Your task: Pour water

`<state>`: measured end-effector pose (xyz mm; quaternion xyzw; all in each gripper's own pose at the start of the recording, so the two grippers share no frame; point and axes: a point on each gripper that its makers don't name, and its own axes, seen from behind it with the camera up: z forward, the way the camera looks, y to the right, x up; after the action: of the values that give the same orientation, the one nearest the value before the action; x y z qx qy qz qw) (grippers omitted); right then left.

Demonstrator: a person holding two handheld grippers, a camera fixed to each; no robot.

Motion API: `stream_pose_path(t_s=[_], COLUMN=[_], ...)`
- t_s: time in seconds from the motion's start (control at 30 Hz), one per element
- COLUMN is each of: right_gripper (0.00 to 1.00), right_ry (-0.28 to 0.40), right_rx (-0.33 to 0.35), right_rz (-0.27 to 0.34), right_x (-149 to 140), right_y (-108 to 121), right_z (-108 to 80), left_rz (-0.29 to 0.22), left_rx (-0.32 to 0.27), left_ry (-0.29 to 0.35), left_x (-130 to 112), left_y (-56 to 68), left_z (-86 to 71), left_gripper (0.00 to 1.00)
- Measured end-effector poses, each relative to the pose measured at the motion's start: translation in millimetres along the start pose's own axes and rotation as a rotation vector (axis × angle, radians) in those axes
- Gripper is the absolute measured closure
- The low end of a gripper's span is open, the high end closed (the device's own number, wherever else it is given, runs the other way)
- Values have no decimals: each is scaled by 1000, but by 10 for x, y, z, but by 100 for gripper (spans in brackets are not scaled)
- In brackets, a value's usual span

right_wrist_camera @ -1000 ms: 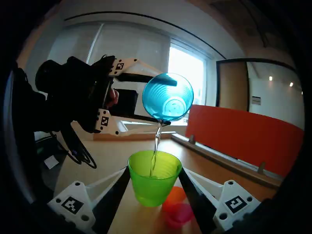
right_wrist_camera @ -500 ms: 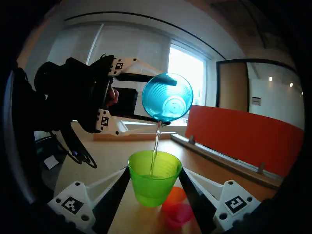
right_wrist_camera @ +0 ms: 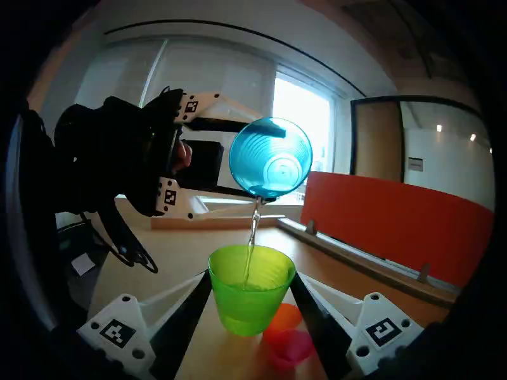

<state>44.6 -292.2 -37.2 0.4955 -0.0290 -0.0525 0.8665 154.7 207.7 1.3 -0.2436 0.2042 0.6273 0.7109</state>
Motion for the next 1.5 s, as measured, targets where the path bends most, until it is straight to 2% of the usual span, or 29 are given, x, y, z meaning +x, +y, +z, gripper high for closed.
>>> stream_pose_path(t_s=[0.5,1.17,1.5], right_gripper=[9,10,9], right_ry=[1,-2,-2], right_rx=[0,-2,-3], right_rz=[-2,2,1], right_x=[-5,-25,-23], right_y=[-2,15,16], right_z=[1,21,14], left_rz=[54,113,120], left_rx=[0,-1,4], left_ry=[5,3,3], left_x=[36,99,117], left_y=[-51,36,64], left_z=[-33,-105,-118], left_gripper=[19,19,19])
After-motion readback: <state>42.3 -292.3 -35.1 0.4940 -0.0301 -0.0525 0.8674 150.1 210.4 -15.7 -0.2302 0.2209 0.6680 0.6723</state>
